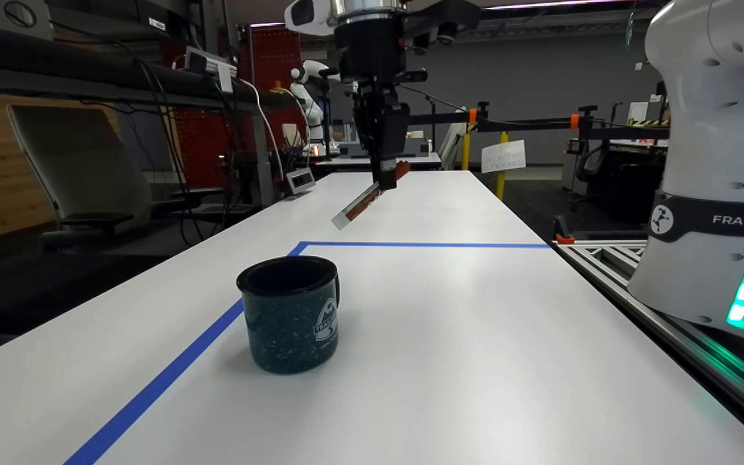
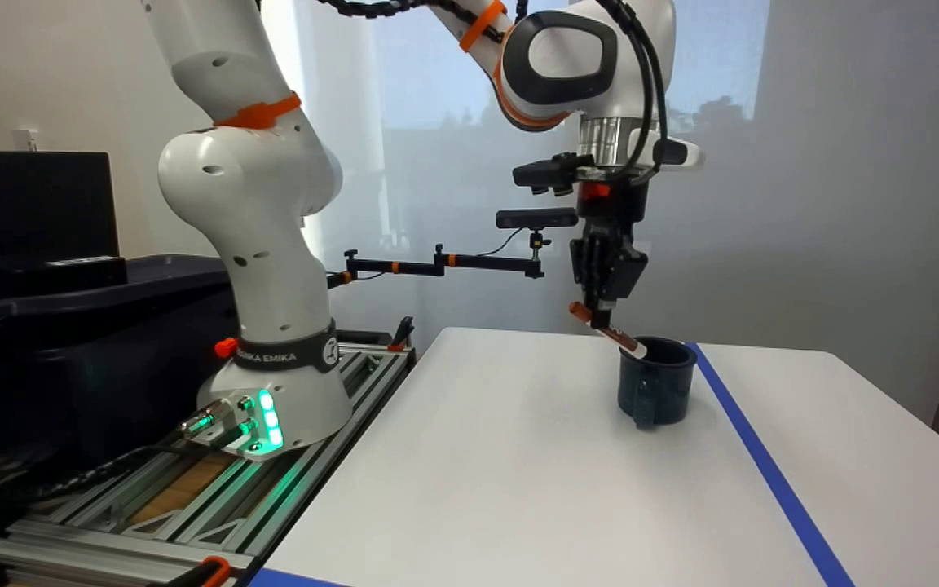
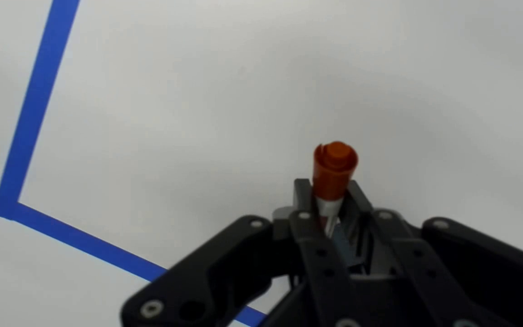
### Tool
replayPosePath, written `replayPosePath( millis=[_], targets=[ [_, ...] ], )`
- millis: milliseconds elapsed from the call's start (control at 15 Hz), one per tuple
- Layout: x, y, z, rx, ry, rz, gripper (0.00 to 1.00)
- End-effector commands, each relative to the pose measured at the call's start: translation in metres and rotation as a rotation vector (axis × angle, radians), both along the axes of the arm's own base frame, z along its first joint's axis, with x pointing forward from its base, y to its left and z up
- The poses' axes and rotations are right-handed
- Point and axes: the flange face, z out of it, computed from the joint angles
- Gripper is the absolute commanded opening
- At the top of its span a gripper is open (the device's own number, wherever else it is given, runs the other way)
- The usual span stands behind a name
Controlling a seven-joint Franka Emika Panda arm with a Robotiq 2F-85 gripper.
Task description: Put the marker on the table
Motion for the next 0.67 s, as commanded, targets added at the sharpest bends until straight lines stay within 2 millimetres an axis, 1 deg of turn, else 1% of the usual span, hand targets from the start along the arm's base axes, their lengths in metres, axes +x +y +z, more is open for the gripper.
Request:
replayPosePath(
  millis=[0,133,333,400,467,600],
  targets=[
    [-0.027,-0.010,-0.003,-0.097,-0.070,-0.115,0.05],
    [-0.033,-0.020,-0.013,-0.141,-0.080,-0.187,0.05],
    [-0.040,-0.034,-0.035,-0.144,-0.082,-0.266,0.05],
    [-0.025,-0.037,-0.039,-0.123,-0.094,-0.275,0.05],
    [-0.023,-0.039,-0.044,-0.106,-0.121,-0.275,0.05],
    [-0.014,-0.042,-0.050,-0.067,-0.184,-0.270,0.05]
  ],
)
